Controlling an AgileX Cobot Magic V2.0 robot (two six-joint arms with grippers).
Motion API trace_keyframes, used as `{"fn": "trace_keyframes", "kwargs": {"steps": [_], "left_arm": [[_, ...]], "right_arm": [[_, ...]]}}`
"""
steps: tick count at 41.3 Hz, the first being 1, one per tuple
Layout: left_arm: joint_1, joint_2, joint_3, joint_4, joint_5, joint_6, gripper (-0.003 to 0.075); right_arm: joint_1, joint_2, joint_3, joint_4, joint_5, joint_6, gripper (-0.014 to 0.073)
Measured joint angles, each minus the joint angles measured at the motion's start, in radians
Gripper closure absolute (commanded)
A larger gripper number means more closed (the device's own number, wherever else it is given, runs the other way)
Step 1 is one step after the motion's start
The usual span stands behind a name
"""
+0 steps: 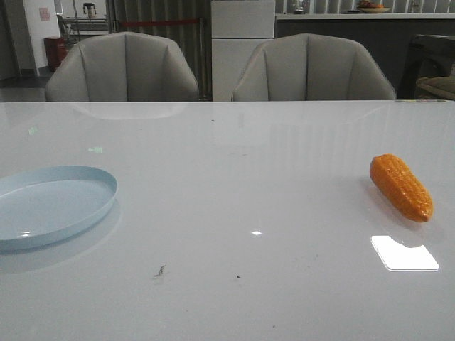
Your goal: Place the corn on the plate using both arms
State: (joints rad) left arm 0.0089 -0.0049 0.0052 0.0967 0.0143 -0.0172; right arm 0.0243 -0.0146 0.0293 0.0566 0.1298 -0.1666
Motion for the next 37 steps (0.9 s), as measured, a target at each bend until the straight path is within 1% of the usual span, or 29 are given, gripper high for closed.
{"fn": "trace_keyframes", "kwargs": {"steps": [33,37], "left_arm": [[0.0,0.0,0.0,0.0,0.002,0.0,0.0631],[0.0,0.0,0.0,0.0,0.002,0.0,0.0631]], "right_arm": [[0.0,0.0,0.0,0.0,0.0,0.0,0.0566],[0.0,0.0,0.0,-0.011,-0.025,0.0,0.0566]]}}
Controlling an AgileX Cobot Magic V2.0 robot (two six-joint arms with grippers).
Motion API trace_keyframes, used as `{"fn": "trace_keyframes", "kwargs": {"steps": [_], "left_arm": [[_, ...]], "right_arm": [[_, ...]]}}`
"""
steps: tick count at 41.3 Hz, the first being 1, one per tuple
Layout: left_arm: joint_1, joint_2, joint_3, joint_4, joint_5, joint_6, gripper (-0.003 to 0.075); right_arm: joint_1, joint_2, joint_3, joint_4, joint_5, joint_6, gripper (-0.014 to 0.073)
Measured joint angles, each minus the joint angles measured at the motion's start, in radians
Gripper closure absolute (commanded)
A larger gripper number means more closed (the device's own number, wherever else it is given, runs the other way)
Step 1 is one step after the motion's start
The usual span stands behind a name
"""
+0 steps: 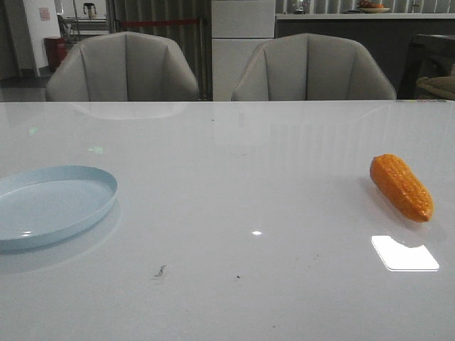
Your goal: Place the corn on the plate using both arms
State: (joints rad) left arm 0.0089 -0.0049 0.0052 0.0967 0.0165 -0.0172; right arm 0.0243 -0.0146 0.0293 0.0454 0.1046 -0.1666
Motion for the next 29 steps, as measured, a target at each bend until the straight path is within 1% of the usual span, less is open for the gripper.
{"fn": "trace_keyframes", "kwargs": {"steps": [5,13,19,23,26,29], "left_arm": [[0.0,0.0,0.0,0.0,-0.017,0.0,0.0631],[0.0,0.0,0.0,0.0,-0.077,0.0,0.0631],[0.0,0.0,0.0,0.0,-0.136,0.0,0.0631],[0.0,0.0,0.0,0.0,-0.175,0.0,0.0631],[0.0,0.0,-0.008,0.007,-0.189,0.0,0.0631],[0.0,0.0,-0.037,0.024,-0.181,0.0,0.0631]], "right_arm": [[0.0,0.0,0.0,-0.005,-0.082,0.0,0.0566],[0.0,0.0,0.0,-0.005,-0.173,0.0,0.0566],[0.0,0.0,0.0,-0.005,-0.268,0.002,0.0566],[0.0,0.0,0.0,-0.001,-0.328,0.037,0.0566],[0.0,0.0,-0.013,0.003,-0.335,0.09,0.0566],[0.0,0.0,-0.054,0.005,-0.306,0.121,0.0566]]}}
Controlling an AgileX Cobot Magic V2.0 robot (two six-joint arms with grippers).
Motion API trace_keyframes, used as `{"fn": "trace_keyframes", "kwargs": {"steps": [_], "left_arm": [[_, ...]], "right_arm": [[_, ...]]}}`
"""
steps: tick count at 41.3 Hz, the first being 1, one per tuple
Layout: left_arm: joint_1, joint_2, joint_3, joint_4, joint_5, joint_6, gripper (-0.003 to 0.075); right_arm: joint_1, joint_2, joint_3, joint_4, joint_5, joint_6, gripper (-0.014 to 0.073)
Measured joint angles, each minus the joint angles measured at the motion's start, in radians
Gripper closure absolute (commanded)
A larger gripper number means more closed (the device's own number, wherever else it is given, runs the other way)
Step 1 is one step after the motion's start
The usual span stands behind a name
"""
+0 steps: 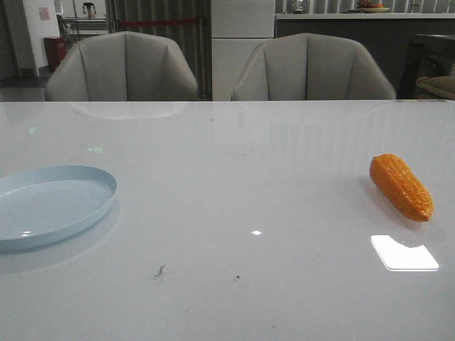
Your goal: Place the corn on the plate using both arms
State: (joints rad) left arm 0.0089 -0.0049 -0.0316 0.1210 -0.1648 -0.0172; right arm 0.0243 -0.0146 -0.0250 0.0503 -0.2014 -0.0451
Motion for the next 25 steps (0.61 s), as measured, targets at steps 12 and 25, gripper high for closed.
{"fn": "trace_keyframes", "kwargs": {"steps": [12,25], "left_arm": [[0.0,0.042,-0.276,0.11,0.165,0.0,0.0631],[0.0,0.415,-0.506,0.114,0.17,0.0,0.0631]], "right_arm": [[0.0,0.125,-0.378,-0.004,0.245,0.015,0.0566],[0.0,0.503,-0.621,-0.004,0.282,0.015,0.0566]]}}
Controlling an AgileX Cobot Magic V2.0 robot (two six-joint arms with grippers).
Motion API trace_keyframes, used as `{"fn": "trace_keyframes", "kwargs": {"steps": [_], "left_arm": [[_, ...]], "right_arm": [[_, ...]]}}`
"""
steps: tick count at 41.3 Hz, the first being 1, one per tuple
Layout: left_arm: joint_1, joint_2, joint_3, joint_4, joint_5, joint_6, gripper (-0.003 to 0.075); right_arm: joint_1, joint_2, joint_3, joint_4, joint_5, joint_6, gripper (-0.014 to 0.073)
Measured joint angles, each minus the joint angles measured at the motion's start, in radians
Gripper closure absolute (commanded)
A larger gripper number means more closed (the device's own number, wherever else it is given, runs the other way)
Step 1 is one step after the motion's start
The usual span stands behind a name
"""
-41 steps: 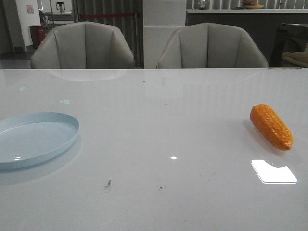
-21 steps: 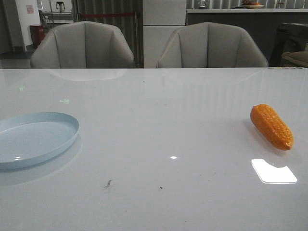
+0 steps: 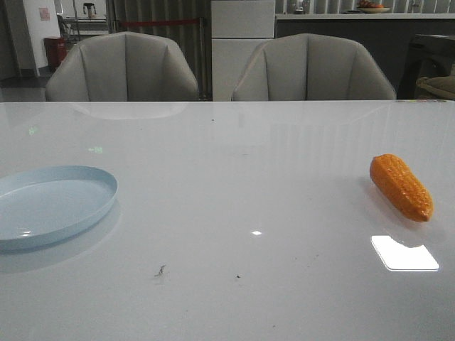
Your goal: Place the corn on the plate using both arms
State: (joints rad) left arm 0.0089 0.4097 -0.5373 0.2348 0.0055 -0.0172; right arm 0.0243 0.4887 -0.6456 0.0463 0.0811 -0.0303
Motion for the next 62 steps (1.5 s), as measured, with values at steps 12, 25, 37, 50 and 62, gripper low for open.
{"fn": "trace_keyframes", "kwargs": {"steps": [12,25,37,50,62], "left_arm": [[0.0,0.317,-0.027,0.0,-0.043,0.0,0.0631],[0.0,0.448,-0.027,-0.102,0.093,0.0,0.0588],[0.0,0.519,-0.027,-0.109,0.16,0.0,0.0249],[0.0,0.592,-0.045,-0.157,0.168,-0.002,0.0248],[0.0,0.788,-0.361,-0.164,0.487,-0.002,0.0248]], "right_arm": [[0.0,0.282,-0.013,-0.003,0.014,0.0,0.0566],[0.0,0.418,-0.013,-0.003,0.15,0.0,0.0384],[0.0,0.432,-0.013,-0.003,0.216,0.0,0.0187],[0.0,0.432,-0.013,-0.003,0.234,0.002,0.0187],[0.0,0.432,-0.013,-0.003,0.236,0.002,0.0187]]}}
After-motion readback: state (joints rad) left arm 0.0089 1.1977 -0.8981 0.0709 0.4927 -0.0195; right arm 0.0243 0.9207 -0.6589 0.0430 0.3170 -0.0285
